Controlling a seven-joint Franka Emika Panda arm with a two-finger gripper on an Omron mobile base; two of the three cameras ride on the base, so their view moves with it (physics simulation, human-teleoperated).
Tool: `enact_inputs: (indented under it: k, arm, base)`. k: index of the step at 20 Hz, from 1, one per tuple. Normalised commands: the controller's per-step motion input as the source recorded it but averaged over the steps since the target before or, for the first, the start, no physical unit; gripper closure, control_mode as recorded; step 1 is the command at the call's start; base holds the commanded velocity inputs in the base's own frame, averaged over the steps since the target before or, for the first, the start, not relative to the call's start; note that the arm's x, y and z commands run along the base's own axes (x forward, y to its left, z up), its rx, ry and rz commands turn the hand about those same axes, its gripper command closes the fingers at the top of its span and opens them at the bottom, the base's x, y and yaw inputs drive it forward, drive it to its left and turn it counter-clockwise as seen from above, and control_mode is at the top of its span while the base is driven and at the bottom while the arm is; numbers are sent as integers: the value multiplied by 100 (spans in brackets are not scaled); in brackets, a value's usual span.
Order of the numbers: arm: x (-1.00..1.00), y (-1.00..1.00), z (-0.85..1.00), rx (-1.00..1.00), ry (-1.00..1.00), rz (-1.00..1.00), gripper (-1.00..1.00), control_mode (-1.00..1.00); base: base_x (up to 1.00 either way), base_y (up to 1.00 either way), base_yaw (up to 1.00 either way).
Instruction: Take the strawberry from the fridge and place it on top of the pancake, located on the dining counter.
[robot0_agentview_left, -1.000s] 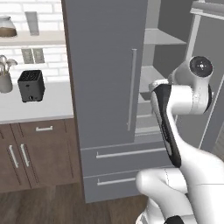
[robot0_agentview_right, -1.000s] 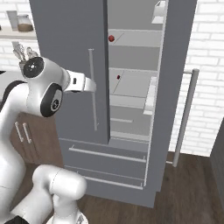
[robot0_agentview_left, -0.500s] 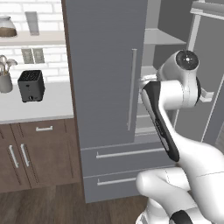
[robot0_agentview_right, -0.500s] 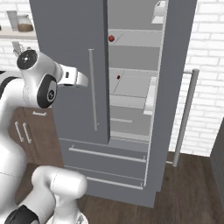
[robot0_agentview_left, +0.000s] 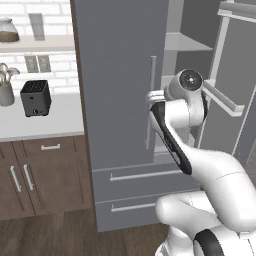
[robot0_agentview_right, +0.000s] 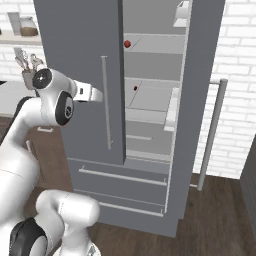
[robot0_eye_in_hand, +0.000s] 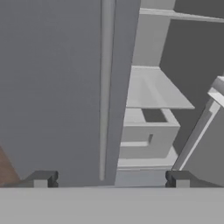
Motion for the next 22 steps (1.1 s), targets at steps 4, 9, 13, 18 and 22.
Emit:
enact_inputs:
  k: [4,9,13,18,22]
  arm:
    - [57,0,-4,0,13,0,-100,-100]
    - [54,0,-19,0,5,0,-100,-100]
    - [50,0,-32,0,0,0,-100,-100]
    - [59,0,-29,0,0,0,-100,-100]
    - [60,0,-26,0,0,0,-100,-100]
  base:
    - [0,0,0]
    - [0,0,0]
    - [0,0,0]
    - [0,0,0]
    - [0,0,0]
